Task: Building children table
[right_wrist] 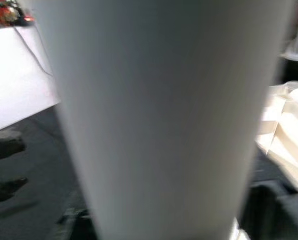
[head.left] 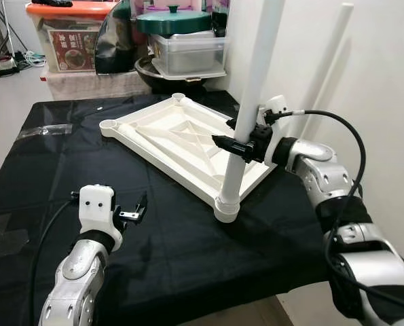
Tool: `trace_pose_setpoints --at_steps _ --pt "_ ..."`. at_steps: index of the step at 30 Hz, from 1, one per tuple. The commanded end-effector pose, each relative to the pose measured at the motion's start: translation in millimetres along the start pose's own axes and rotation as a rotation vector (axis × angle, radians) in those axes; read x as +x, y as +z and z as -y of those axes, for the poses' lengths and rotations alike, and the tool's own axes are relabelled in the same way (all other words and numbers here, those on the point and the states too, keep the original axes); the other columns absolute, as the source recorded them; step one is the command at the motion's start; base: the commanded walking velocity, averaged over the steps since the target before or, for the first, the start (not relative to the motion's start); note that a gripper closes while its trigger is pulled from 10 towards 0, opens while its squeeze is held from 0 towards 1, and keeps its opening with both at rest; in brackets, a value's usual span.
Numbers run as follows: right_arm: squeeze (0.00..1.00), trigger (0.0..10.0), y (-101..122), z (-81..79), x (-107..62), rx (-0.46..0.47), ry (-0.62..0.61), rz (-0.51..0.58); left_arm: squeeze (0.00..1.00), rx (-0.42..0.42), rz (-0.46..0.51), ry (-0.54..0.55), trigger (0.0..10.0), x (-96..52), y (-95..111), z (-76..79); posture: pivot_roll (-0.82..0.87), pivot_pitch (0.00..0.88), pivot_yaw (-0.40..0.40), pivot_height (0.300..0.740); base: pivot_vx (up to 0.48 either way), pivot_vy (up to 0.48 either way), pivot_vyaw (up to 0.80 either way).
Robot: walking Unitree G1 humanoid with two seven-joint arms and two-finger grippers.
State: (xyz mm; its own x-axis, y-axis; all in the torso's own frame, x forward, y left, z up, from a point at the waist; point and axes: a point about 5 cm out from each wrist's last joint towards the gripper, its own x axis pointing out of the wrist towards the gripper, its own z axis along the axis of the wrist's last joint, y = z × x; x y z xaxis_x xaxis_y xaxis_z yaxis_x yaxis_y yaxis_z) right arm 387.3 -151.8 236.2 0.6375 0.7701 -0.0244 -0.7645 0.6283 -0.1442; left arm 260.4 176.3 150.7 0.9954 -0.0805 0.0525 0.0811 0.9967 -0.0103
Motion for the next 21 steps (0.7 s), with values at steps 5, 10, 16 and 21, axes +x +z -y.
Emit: trace_pose_setpoints --at_steps 5,10,16,21 --pt "0.00 0.0 -1.7 17.2 -10.5 0.026 -0.069 -0.023 0.00 -0.003 -0.013 -0.009 10.0 -1.4 -2.6 1.0 0.07 0.000 -0.085 0.740 0.000 0.000 0.00" --pt "0.00 0.0 -15.6 23.4 -8.0 0.079 -0.279 -0.085 0.00 -0.006 -0.011 -0.009 10.0 -2.2 -2.1 1.4 0.08 0.000 -0.091 0.740 0.000 0.000 0.00" --pt "0.00 0.0 -48.7 14.9 -12.6 0.290 -0.829 -0.155 0.00 -0.004 -0.010 -0.002 10.0 -3.5 -1.5 0.7 0.06 0.000 -0.094 0.740 0.000 0.000 0.00" --pt "0.00 0.0 -63.8 -23.5 -7.6 0.363 -0.980 -0.137 0.00 -0.005 -0.012 0.002 10.0 -2.3 -1.5 0.0 0.07 0.000 -0.079 0.740 0.000 0.000 0.00"
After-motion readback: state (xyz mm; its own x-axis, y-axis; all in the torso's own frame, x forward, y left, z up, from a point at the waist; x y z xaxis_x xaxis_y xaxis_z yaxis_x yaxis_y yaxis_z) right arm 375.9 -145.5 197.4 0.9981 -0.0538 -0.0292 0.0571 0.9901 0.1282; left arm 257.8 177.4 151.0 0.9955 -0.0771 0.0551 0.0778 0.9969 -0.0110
